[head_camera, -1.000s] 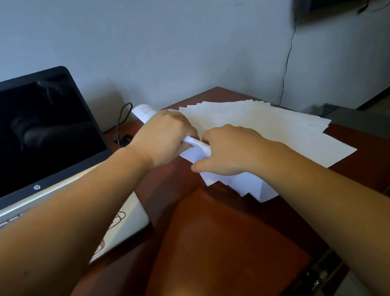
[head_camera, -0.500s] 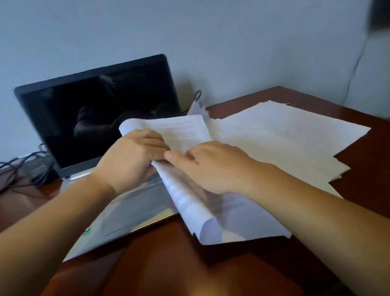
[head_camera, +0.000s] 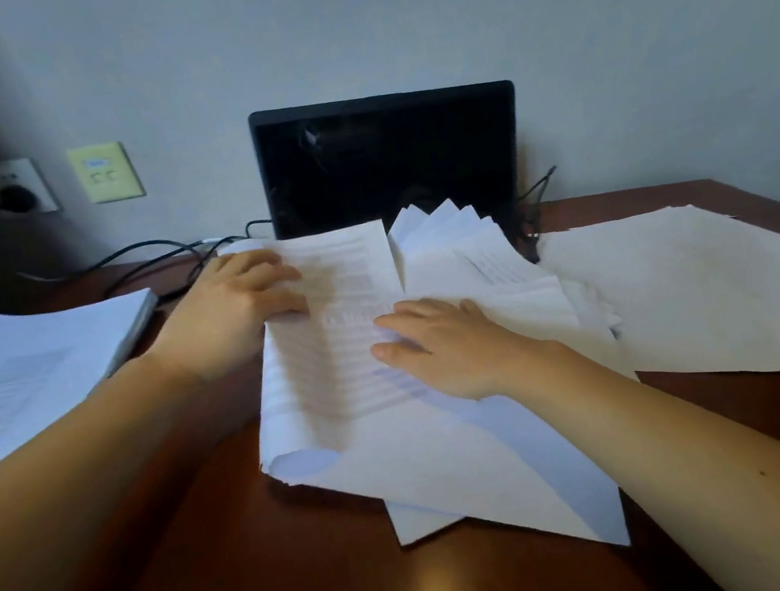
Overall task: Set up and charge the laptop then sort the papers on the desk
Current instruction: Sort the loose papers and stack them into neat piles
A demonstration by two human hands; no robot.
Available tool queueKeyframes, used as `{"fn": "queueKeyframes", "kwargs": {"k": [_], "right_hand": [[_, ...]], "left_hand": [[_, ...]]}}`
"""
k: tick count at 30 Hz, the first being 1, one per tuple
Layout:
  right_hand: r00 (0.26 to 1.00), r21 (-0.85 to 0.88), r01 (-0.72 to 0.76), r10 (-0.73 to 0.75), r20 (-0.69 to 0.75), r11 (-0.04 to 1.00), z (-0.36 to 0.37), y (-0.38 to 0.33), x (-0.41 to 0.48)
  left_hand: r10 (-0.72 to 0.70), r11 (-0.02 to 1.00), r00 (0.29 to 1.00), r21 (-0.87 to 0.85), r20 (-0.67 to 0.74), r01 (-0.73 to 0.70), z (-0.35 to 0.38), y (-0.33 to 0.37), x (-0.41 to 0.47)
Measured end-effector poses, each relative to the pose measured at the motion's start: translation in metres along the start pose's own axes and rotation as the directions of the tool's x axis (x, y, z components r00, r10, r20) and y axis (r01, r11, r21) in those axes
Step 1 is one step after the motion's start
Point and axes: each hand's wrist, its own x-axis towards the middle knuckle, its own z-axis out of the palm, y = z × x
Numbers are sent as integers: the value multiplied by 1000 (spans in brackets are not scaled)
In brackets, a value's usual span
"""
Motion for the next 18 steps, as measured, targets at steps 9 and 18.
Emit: {"fn": "queueKeyframes", "kwargs": {"k": [9, 18], "right_hand": [[987, -76, -157, 160, 35, 985, -8, 1, 33], [865, -121, 297, -320, -385, 947, 8, 25, 48]], "left_hand": [[-600, 793, 800, 158, 29, 589, -21, -27, -10], [-182, 792, 745, -353, 642, 498, 4, 56, -9]]}}
